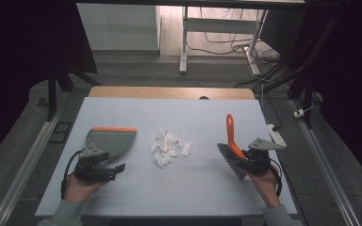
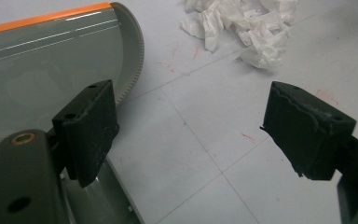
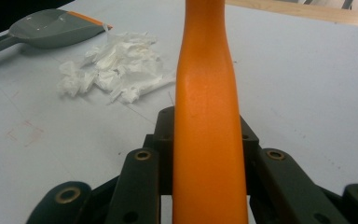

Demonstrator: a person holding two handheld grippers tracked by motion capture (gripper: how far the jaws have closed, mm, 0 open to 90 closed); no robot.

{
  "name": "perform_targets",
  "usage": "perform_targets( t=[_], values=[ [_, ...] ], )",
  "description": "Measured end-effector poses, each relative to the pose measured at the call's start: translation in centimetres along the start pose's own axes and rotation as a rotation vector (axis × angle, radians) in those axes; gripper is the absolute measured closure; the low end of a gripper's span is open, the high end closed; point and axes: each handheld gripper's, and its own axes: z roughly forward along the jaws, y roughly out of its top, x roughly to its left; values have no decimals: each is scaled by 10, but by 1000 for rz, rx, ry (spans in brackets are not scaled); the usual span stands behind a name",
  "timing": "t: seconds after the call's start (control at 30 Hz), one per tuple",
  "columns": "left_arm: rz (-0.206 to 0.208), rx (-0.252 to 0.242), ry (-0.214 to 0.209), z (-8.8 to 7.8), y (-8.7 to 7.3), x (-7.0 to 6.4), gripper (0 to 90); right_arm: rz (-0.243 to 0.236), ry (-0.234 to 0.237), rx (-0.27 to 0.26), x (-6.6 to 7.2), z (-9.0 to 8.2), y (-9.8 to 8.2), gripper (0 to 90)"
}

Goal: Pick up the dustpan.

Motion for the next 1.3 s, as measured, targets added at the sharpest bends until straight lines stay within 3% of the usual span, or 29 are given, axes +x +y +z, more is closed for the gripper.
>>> perform_targets(
  t=[0.23,0.33,0.47,0.87,1.13,1.3],
  values=[
    [18,8,-27,2,7,-2,188,-14,28,-22,0,-1,2,708],
    [42,13,-26,1,10,-8,188,16,38,-41,-3,-3,1,707],
    [63,18,-22,-1,11,-12,191,-10,16,-37,0,-4,3,707],
    [65,30,-46,-1,12,-14,193,-30,19,-39,8,-3,5,707],
    [74,50,-56,3,14,-13,195,-23,5,-46,5,-3,8,707],
    [74,51,-39,2,18,-16,196,-23,5,-46,5,-2,7,707]
  ],
)
